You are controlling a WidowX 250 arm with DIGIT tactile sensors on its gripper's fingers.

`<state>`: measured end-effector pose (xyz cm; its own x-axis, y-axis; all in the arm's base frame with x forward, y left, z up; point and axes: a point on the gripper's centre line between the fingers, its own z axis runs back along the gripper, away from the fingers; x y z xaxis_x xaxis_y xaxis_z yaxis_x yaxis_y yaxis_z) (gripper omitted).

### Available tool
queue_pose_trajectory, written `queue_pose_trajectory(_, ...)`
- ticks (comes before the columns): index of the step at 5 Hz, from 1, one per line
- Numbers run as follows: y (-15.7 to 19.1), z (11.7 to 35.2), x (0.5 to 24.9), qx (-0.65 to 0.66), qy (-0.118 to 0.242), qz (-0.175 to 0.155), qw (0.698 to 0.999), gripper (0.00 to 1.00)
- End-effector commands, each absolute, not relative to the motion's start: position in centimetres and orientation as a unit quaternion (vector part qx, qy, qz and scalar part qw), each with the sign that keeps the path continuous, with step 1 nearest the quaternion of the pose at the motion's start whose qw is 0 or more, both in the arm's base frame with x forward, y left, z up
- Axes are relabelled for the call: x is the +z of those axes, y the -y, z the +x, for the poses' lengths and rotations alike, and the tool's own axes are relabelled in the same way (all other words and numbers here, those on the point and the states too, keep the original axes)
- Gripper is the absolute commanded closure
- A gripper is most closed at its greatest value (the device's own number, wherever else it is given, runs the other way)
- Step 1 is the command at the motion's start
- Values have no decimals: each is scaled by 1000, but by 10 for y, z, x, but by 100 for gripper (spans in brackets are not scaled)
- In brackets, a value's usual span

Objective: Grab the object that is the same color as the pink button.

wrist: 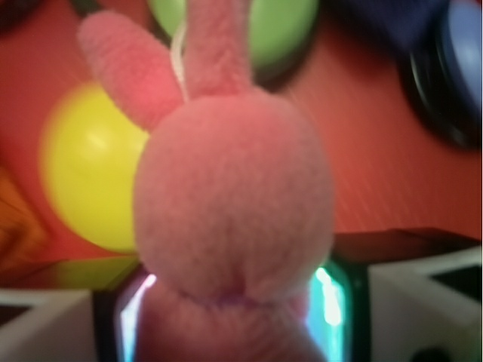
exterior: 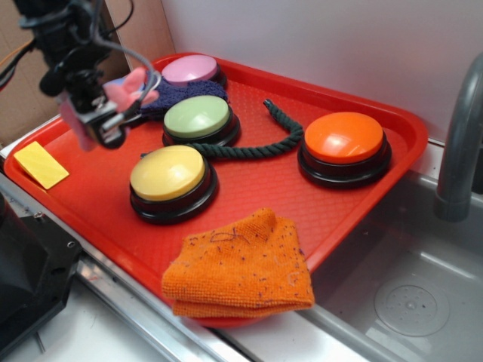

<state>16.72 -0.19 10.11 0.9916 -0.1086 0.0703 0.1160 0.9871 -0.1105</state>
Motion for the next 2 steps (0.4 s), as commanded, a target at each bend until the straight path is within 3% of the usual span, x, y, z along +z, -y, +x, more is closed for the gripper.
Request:
queue_pose_trajectory(1,57,202,172,-104,101,-58,988,100)
queue_pose_trajectory(2,55,201,172,-83,75,-42,993,100)
